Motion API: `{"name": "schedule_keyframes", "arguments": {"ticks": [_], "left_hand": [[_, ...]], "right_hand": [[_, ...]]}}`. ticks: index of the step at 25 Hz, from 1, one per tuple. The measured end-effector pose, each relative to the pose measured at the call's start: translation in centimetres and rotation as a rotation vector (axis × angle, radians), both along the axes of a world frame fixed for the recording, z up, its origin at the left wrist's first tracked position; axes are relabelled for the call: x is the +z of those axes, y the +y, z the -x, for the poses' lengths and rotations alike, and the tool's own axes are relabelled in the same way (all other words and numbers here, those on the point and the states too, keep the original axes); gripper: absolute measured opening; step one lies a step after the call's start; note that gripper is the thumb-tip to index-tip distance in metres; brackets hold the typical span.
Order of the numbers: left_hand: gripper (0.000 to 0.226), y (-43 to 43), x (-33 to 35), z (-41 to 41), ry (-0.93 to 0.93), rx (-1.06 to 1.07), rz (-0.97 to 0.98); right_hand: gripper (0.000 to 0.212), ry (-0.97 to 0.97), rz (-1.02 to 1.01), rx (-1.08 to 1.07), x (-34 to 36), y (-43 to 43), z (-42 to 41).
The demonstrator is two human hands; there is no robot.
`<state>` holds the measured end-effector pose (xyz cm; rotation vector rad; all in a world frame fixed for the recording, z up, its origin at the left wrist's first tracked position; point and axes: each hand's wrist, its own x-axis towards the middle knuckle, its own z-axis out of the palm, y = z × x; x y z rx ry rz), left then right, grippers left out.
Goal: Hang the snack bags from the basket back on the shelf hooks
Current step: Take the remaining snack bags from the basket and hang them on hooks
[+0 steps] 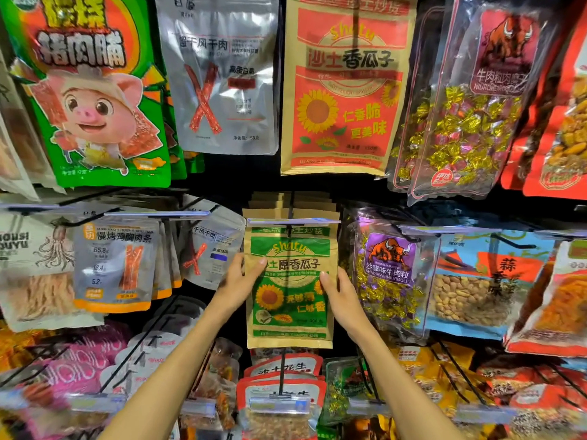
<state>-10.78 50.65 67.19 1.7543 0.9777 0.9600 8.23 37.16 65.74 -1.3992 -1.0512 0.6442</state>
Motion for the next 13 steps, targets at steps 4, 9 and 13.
{"name": "schedule_keyframes", "arguments": {"ticks": [4,9,13], "left_hand": [[0.066,2.1,-1.3,-0.4,-0.032,0.009,-0.067],[0.067,3.3,-2.0,-0.8,-0.008,0.050,-0.116],[0.060,2.5,-0.9,-0.7,0.036,0.073,-0.130]], "right_hand": [[0.041,-0.019,0.005,-0.039,-0.1,0.6,-0.1],[0.040,-0.078,0.044,-0.125,-0.3,1.4,-0.2],[0.040,-0.112,0.071,-0.164,-0.3,1.7,-0.3]]}}
